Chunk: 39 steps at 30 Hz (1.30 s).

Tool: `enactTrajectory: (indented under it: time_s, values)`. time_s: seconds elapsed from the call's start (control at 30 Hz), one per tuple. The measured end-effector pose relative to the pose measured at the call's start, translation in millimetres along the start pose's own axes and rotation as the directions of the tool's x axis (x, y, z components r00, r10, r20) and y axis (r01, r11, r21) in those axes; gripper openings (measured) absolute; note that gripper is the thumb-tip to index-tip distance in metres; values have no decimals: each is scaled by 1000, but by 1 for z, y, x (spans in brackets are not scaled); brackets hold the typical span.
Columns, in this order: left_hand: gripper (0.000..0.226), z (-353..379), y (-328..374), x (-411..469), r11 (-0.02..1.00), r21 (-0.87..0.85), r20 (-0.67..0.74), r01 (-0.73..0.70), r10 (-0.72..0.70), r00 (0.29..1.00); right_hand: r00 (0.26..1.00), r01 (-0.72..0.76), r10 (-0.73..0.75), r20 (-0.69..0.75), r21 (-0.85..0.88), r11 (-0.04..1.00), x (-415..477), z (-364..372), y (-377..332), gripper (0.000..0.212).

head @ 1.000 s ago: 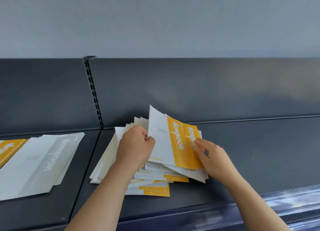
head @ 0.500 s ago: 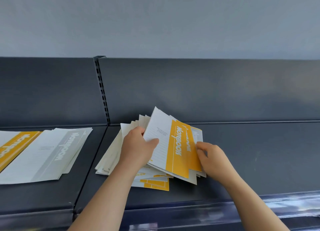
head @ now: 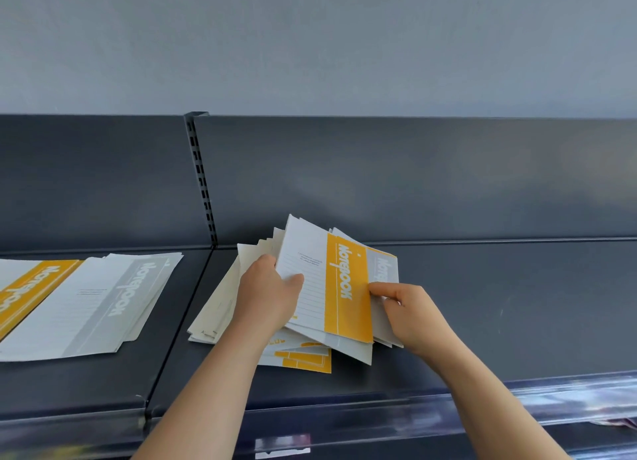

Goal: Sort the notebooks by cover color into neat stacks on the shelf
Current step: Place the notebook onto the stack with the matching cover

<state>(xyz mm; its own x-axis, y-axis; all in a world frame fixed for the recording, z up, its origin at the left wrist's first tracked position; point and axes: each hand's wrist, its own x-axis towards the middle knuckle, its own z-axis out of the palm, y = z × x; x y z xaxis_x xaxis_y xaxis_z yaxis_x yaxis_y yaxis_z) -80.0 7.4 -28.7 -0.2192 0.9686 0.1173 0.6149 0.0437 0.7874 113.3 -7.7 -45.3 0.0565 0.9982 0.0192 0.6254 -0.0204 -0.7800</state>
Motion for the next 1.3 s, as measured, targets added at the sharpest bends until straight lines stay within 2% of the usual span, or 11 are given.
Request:
enactTrajectory:
  time_s: [0.1,0.27,0.43,0.57,0.67,0.83,0.93,1.0,1.13,1.3]
  values:
    - [2,-4,2,-4,999,-8,-58,-51,50,997,1000,12,-12,19,25,1000,2,2,1,42]
    - [10,-15,3,-5,999,-16,-128,-44,41,991,993,95,-92,76,-26,995,0,3,2,41]
    - [16,-18,3,-6,998,-63,-97,-4,-2,995,985,137,-116,127,-178,974,7,5,3,38]
    - [18,-12,9,-11,991,-133,-64,8,-17,998,989,84,-51,136,-251,964,18,1,7,34]
    - [17,-14,7,-14,983,-185,-99,6,-25,995,994,71,-50,99,-221,973,20,-2,5,21]
    - [17,-23,1,-21,951,-307,-108,-29,-5,994,990,119,-111,90,-91,989,9,7,-18,40]
    - [17,-33,-3,-26,933,-357,-133,-54,7,991,984,156,-158,87,31,987,5,17,-38,38]
    - [17,-44,-9,-28,923,-378,-166,-70,7,986,979,198,-200,39,47,979,3,24,-49,36]
    - [17,-71,-30,-29,935,-346,-216,-72,-5,976,961,275,-274,-30,100,956,-1,45,-74,40]
    - [28,-117,-65,-37,954,-296,-206,-41,-22,978,938,347,-345,-31,120,930,-7,85,-111,41]
